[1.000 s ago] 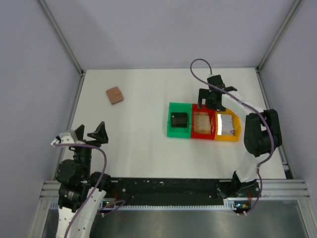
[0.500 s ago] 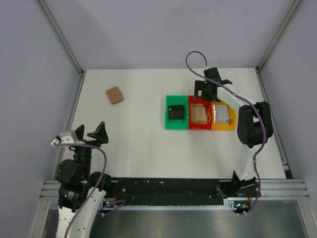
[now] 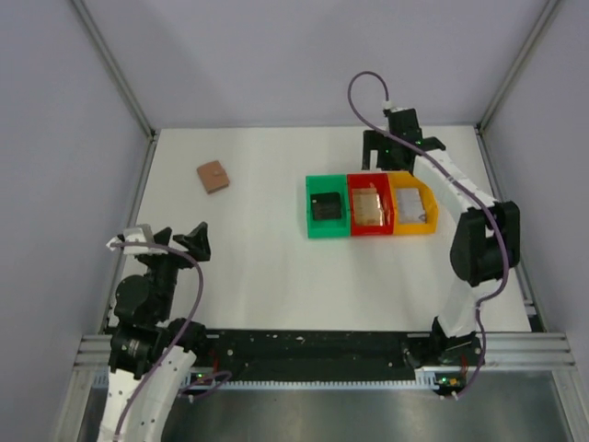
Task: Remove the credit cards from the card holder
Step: Open the card holder at the center of the board.
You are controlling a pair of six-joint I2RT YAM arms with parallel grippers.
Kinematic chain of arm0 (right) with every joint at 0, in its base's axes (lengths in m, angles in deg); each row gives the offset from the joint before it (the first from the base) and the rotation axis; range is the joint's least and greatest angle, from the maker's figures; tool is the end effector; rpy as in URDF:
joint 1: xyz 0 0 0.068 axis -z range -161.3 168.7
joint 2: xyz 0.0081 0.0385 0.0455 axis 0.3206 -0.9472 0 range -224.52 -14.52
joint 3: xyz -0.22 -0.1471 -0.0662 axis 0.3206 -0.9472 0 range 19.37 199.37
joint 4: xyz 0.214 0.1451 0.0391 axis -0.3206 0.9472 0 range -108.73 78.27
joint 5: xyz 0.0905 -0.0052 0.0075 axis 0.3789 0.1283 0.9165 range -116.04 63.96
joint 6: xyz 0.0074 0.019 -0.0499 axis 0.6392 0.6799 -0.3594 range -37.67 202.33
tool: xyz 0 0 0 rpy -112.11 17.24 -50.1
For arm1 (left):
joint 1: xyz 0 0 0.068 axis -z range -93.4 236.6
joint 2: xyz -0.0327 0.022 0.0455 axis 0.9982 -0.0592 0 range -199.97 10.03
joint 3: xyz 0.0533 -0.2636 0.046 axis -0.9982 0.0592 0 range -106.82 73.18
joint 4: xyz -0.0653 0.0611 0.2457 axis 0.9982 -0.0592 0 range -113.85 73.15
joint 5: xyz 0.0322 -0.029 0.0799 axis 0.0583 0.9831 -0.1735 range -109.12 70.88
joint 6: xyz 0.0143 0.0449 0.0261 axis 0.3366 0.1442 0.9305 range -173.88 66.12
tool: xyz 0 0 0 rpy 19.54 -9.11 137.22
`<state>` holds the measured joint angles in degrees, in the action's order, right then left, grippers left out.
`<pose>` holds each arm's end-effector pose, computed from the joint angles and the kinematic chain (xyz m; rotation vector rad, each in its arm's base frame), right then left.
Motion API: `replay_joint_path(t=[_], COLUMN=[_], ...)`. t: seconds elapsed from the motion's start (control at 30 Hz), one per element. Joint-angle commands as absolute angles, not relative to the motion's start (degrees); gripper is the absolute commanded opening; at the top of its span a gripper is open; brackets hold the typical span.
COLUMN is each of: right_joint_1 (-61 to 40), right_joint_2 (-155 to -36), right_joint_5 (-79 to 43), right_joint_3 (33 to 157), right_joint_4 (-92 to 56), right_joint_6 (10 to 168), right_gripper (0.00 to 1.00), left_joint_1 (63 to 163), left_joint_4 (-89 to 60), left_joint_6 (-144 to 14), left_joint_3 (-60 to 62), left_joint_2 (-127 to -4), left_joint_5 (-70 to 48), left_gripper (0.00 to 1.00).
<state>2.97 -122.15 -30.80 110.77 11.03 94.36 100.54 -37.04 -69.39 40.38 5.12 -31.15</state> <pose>0.4129 0.1132 0.2755 -0.0369 2.3738 0.1345 0.0535 -0.0055 0.3184 -0.1928 1.4317 -0.2710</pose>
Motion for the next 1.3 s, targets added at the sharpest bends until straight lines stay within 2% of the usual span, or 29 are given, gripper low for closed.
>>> replay_joint_path(t=[0.0,0.2,0.3,0.43,0.53,0.73,1.03,1.13,1.27], right_joint_1=[2.35,2.18,2.00,1.30,1.04,0.95,0.95,0.95,1.03], right_joint_2=[-105.69,-88.29,-79.94,-70.79,-66.39,-60.67,-57.59,-57.41,-57.50], right_joint_5=[-27.63,-19.21,-13.57,-11.19,-8.91,-5.92,-7.67,-7.67,-7.50], right_joint_3=[107.46,91.04,82.85,76.60,73.70,69.04,66.75,66.22,66.04], right_joint_4=[11.51,7.57,4.48,3.16,2.72,1.58,1.31,1.14,1.14], right_joint_6=[97.70,106.22,108.77,109.40,109.40,107.99,104.92,104.65,104.30], right_gripper=[0.99,0.98,0.99,0.99,0.99,0.99,0.99,0.99,0.99], left_joint_1=[100.58,100.40,100.05,96.99,92.07,84.61,76.50,74.92,73.86], left_joint_4=[-36.10,-34.44,-26.81,-20.99,-14.42,-5.35,-3.58,-2.70,-6.65], left_joint_6=[-75.58,-83.83,-86.57,-88.15,-90.69,-92.29,-91.93,-92.55,-91.67], left_joint_3=[36.80,30.91,30.99,29.07,28.01,24.85,12.63,8.95,3.06], left_joint_2=[-5.68,-27.56,-34.86,-45.31,-53.58,-68.78,-90.24,-96.91,-103.43], left_joint_5=[-26.33,-23.96,-21.84,-21.06,-14.13,-10.86,-3.57,0.30,1.89], left_gripper=[0.99,0.99,0.97,0.96,0.96,0.99,0.98,0.92,0.91])
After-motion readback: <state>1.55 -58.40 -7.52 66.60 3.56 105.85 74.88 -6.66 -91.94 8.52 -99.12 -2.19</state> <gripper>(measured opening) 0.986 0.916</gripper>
